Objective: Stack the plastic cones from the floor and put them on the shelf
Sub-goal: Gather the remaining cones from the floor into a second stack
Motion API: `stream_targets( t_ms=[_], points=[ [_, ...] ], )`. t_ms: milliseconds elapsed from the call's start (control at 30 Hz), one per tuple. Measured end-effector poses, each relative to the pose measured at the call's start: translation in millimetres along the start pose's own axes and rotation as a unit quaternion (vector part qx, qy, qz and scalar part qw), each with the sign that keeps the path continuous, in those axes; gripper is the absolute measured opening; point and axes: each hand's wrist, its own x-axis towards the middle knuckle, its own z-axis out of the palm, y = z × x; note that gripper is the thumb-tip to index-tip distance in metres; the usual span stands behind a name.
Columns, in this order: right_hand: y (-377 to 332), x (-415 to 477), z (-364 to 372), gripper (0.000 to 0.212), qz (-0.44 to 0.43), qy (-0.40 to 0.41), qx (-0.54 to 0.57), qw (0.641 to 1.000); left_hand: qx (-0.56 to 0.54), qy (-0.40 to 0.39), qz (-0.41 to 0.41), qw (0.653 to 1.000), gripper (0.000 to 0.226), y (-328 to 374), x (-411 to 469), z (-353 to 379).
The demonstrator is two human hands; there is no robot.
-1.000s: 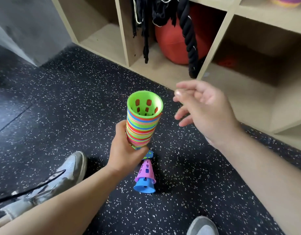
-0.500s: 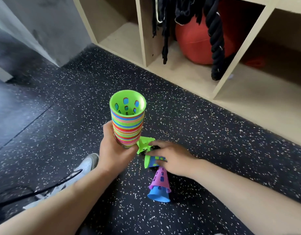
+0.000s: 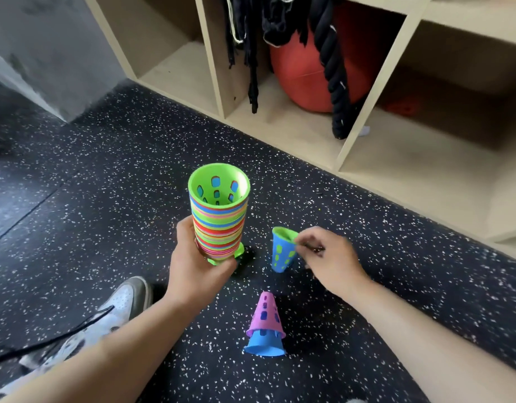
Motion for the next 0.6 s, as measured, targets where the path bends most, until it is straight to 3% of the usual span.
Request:
stream_targets(
  t_ms=[133, 267, 433, 600],
  points=[
    [-46.6, -8.5, -40.2, 0.029, -0.025, 0.121, 0.153, 0.98, -0.011, -0.025, -0.002, 1.0, 0.074, 3.9, -4.5, 9.3],
    [-110.1, -19.3, -72.8, 0.032, -0.142, 0.187, 0.237, 0.943, -0.016, -0.037, 0.006, 0.999, 0.073, 7.3, -8.8, 17.8],
    [-154.6, -25.1, -83.0, 0.033, -0.299, 0.149, 0.232, 0.914, -0.024, -0.049, 0.013, 0.998, 0.072, 16.6, -13.5, 23.2],
    [-153.4, -18.9, -60.7, 0.02, -0.309, 0.052, 0.163, 0.936, -0.026, -0.037, 0.019, 0.999, 0.071, 23.0, -12.2, 24.2]
  ],
)
